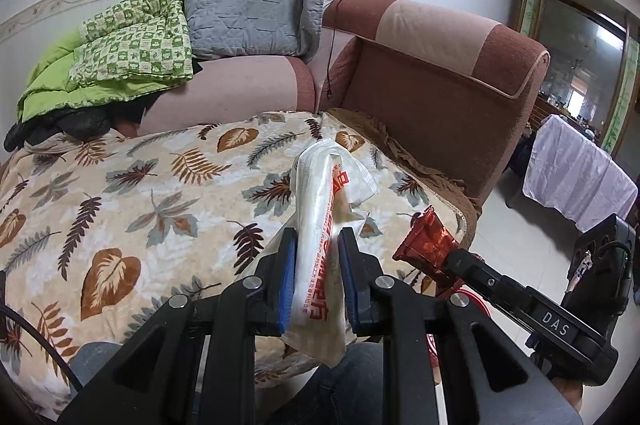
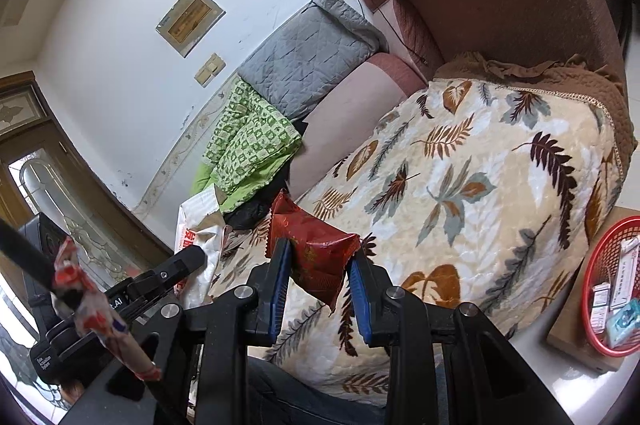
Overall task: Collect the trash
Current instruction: 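Carry the red packet and white wrapper off the blanket over the red basket, then open both tools over the red mesh basket to drop the items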
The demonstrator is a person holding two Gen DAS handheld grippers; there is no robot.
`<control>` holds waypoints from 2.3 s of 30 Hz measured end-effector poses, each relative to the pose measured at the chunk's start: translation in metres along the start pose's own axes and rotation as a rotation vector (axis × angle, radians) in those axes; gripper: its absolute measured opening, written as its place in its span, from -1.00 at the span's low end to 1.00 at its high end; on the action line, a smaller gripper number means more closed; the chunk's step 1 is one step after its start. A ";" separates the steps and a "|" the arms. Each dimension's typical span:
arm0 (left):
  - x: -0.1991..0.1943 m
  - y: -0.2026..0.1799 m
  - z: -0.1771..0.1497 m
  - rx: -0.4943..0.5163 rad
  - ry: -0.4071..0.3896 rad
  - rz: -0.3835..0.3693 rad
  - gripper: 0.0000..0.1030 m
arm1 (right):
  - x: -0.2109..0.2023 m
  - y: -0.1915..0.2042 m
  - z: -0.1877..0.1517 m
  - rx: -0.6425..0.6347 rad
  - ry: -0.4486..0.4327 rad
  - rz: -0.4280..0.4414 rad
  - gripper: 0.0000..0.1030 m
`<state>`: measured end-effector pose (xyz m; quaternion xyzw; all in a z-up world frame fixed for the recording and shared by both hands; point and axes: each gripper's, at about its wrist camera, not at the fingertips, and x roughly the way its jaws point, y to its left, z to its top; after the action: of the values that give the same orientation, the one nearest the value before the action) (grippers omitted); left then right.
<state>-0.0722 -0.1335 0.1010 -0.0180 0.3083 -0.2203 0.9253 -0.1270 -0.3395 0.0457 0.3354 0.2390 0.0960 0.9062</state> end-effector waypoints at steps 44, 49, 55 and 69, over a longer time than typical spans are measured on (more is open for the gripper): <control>0.035 -0.123 -0.021 0.225 0.087 -0.163 -0.61 | -0.123 -0.077 0.009 0.055 -0.191 -0.288 -0.40; 0.056 -0.142 -0.029 0.260 0.165 -0.227 -0.60 | -0.138 -0.098 0.010 0.090 -0.208 -0.359 -0.39; 0.094 -0.170 -0.044 0.284 0.278 -0.324 -0.60 | -0.149 -0.135 0.007 0.180 -0.220 -0.420 -0.37; 0.212 -0.241 -0.109 0.343 0.567 -0.491 -0.41 | -0.152 -0.204 -0.007 0.321 -0.210 -0.487 -0.51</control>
<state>-0.0794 -0.4285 -0.0655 0.1248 0.4963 -0.4790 0.7132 -0.2595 -0.5410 -0.0367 0.4152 0.2296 -0.1978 0.8578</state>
